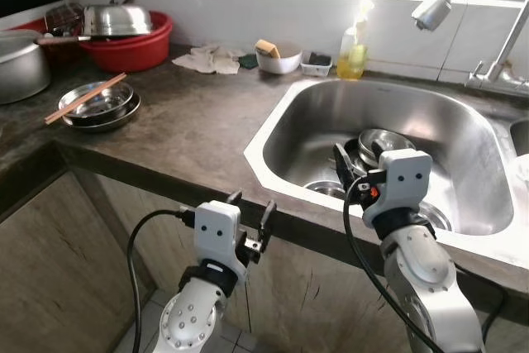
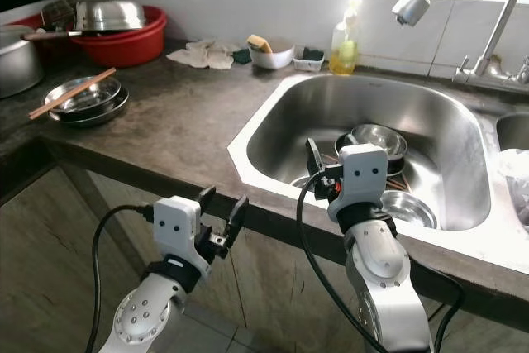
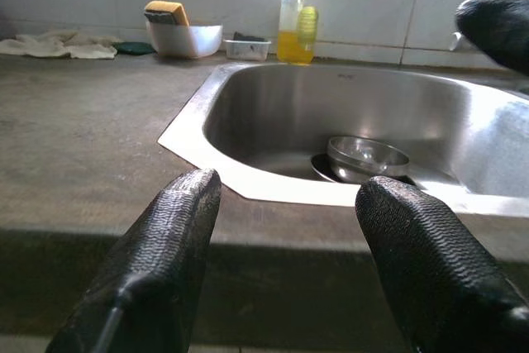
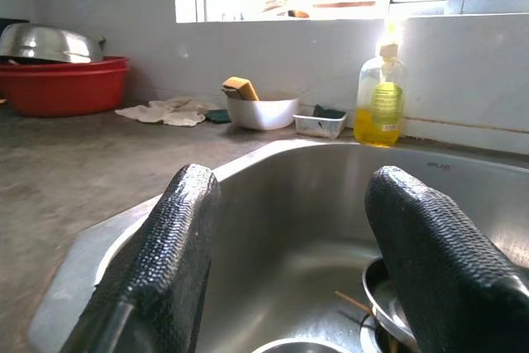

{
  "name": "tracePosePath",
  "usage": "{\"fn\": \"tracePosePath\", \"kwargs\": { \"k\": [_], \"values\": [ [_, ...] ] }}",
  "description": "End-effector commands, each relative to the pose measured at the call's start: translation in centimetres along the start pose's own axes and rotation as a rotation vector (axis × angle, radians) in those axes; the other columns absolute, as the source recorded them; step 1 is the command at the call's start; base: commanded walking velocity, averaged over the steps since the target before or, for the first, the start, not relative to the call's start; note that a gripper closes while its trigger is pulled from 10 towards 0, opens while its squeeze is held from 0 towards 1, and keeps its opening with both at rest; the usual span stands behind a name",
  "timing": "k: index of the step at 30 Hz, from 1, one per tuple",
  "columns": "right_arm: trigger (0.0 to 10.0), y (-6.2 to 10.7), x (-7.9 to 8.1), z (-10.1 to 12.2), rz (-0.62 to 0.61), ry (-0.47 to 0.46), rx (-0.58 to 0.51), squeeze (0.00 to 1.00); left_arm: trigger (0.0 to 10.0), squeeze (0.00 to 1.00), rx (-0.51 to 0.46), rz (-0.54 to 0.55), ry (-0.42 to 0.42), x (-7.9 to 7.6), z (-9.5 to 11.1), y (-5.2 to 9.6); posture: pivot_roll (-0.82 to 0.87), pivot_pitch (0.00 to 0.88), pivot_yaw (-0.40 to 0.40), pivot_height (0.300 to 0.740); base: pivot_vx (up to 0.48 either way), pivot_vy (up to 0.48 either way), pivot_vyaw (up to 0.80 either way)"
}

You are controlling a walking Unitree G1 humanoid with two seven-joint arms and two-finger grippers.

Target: Kitchen organization

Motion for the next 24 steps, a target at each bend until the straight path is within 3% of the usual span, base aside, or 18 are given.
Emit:
{"fn": "tracePosePath", "kwargs": {
  "k": [1, 24],
  "values": [
    [10.0, -0.24, 0.13, 0.17, 0.005, 0.002, -0.009, 0.0, 10.0, 0.0, 0.01, -0.006, -0.013, -0.12, -0.25, 0.05, 0.09, 0.014, -0.011, 0.74, -0.292, 0.0, 0.0],
    [10.0, -0.61, 0.39, -0.16, 0.01, -0.006, 0.007, 0.0, 10.0, 0.0, 0.015, 0.001, -0.023, 0.05, -0.48, 0.09, 0.09, 0.021, -0.011, 0.74, -0.288, 0.0, 0.0]
  ]
}}
Point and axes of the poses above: a point about 5 cm out from each wrist's last joint towards the gripper, its own y axis pointing back from the gripper into the wrist, its own z axis along the axis of the wrist's last joint, x = y × z, the point moved 3 cm from there along -y, pointing out of the wrist towards the gripper, and after that the axes turned 12 degrees about -y, right-handed, at the moved point
